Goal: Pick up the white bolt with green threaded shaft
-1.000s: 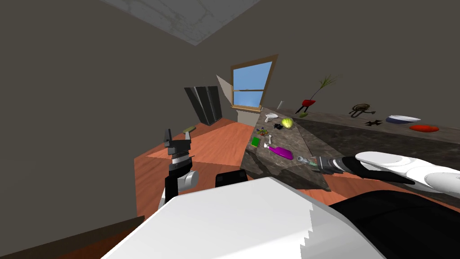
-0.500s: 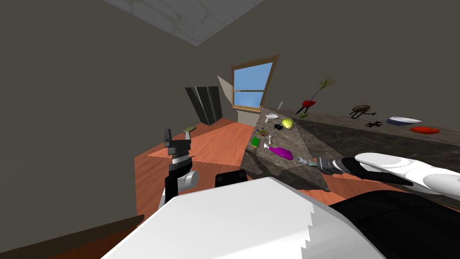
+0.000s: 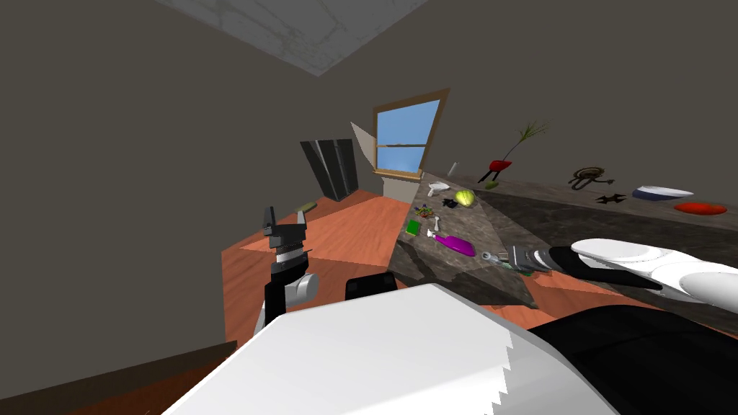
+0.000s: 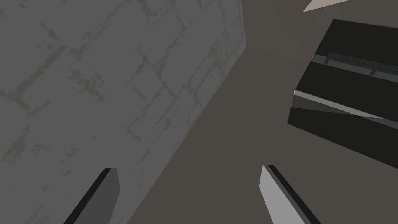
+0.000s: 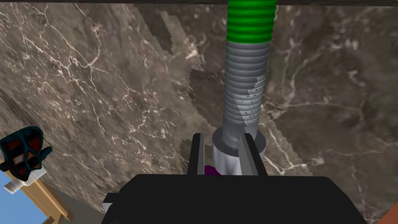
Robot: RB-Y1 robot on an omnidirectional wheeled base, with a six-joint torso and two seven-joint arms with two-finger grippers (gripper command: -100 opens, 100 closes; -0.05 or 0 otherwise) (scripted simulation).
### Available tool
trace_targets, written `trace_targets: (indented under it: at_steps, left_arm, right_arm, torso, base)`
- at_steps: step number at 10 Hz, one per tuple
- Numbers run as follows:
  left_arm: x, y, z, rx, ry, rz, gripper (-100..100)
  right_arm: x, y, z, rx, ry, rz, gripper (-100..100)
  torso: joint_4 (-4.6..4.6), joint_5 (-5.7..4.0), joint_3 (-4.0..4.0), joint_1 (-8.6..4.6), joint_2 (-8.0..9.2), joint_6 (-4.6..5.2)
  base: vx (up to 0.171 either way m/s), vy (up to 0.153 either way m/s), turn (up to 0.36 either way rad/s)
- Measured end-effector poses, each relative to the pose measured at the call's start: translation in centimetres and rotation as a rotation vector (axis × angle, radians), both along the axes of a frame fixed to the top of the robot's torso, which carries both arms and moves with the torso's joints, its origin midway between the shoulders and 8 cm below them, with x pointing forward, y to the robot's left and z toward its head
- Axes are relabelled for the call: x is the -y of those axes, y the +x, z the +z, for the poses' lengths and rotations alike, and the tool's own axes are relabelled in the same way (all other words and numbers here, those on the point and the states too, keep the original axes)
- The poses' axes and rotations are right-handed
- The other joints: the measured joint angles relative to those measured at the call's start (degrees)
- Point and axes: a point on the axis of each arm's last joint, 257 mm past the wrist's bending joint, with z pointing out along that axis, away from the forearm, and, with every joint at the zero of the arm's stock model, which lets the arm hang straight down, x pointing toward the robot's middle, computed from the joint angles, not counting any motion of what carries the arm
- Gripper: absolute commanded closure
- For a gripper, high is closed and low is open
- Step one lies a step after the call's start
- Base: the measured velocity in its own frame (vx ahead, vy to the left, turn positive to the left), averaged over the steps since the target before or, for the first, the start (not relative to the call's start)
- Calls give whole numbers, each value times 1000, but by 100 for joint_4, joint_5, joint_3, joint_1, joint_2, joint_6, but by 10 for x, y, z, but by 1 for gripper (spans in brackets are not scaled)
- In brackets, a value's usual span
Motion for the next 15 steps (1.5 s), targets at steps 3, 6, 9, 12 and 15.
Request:
trace_targets:
  at_steps: [3, 6, 9, 12, 15]
  left_arm:
    - [0, 0, 0, 0, 0, 0, 0]
    - [0, 0, 0, 0, 0, 0, 0]
    - [0, 0, 0, 0, 1, 0, 0]
    - [0, 0, 0, 0, 1, 0, 0]
    - [0, 0, 0, 0, 0, 0, 0]
  right_arm:
    - [6, 29, 23, 74, -22, 16, -100]
    - [-6, 54, 30, 119, -8, 54, -100]
    - [-27, 48, 14, 89, 50, 82, -100]
    - [-37, 32, 1, 53, 82, 70, -100]
    - [-30, 1, -5, -16, 80, 33, -100]
  torso:
    - [2, -2, -1, 60, -3, -22]
    - [-6, -16, -22, -8, -39, -21]
    - [0, -37, -5, -90, -9, -18]
    - [3, -36, 2, -87, 3, -19]
    - [7, -31, 11, -63, 18, -21]
  base:
    - [12, 217, 32]
    - [75, 0, -76]
    - [4, -156, -79]
    - [-20, -151, -14]
    - [-66, -75, 106]
